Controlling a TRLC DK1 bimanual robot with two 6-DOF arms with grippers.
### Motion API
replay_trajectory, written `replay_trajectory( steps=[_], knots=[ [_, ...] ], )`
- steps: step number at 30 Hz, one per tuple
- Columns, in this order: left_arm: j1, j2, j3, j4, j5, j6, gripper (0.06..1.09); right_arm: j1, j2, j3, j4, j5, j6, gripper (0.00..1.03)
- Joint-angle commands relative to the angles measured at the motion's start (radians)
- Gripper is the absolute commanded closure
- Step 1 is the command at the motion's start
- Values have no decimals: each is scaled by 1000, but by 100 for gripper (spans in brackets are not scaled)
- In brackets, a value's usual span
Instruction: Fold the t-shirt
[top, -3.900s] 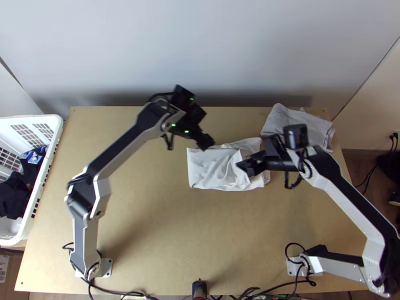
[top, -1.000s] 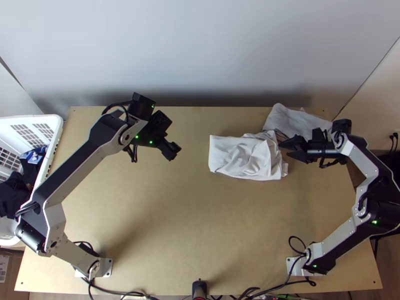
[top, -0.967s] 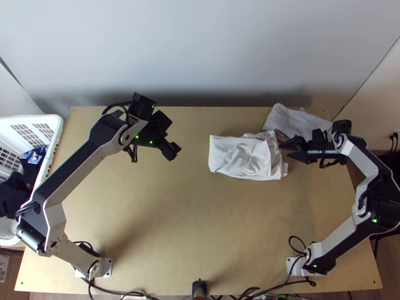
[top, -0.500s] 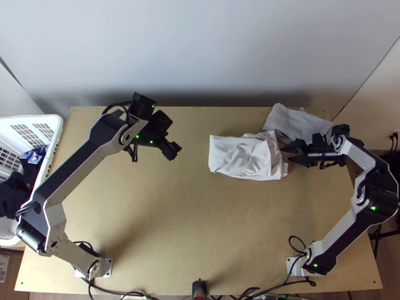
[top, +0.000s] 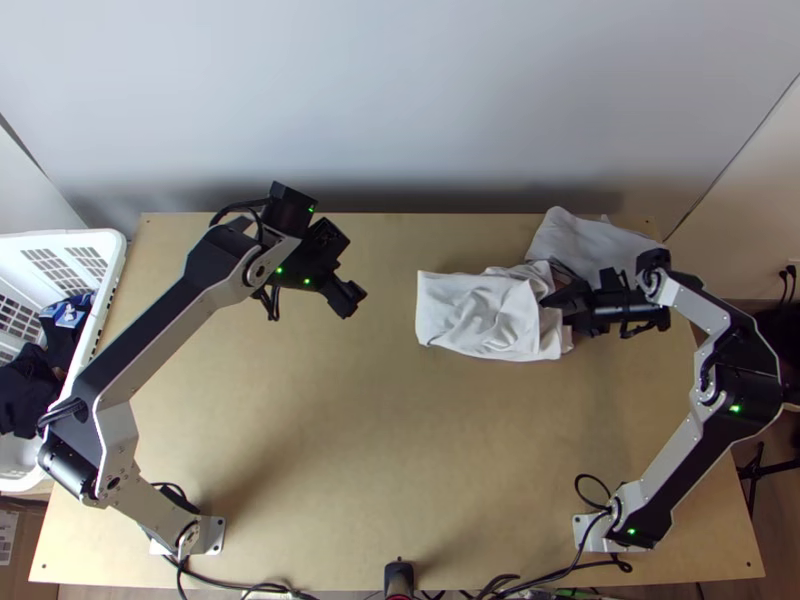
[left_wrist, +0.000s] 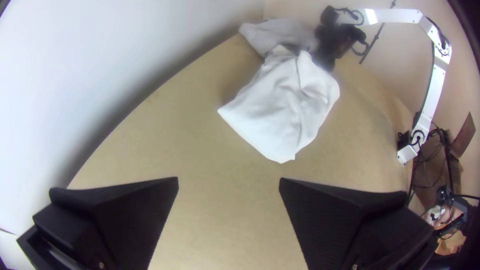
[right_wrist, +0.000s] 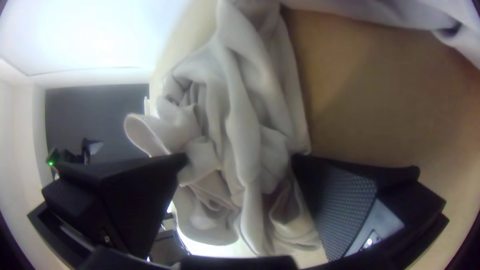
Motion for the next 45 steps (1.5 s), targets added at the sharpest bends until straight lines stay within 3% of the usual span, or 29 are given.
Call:
replay_trajectory(
  steps=[1,12,13,14,16,17,28,37,45],
  knots=[
    [-2,10,9,0,0,1,10,64,-10,-2,-3,-22,3,5],
    [-11,20,19,0,0,1,10,143,-33,-6,0,-23,11,6],
    [-11,20,22,0,0,1,10,142,-39,-9,0,-23,11,15],
    [-9,20,25,0,0,1,10,139,-48,-12,3,-19,11,32],
    [-8,22,28,0,0,1,10,125,-71,-25,49,-11,26,84],
    [-6,23,30,0,0,1,10,119,-85,-36,95,-8,43,101],
    [-8,37,45,2,0,7,10,133,-218,-42,127,60,63,100],
    [-12,53,62,2,0,3,10,280,-280,-9,164,156,44,100],
    [-20,56,67,2,0,4,10,370,-192,165,164,193,41,100]
  ],
)
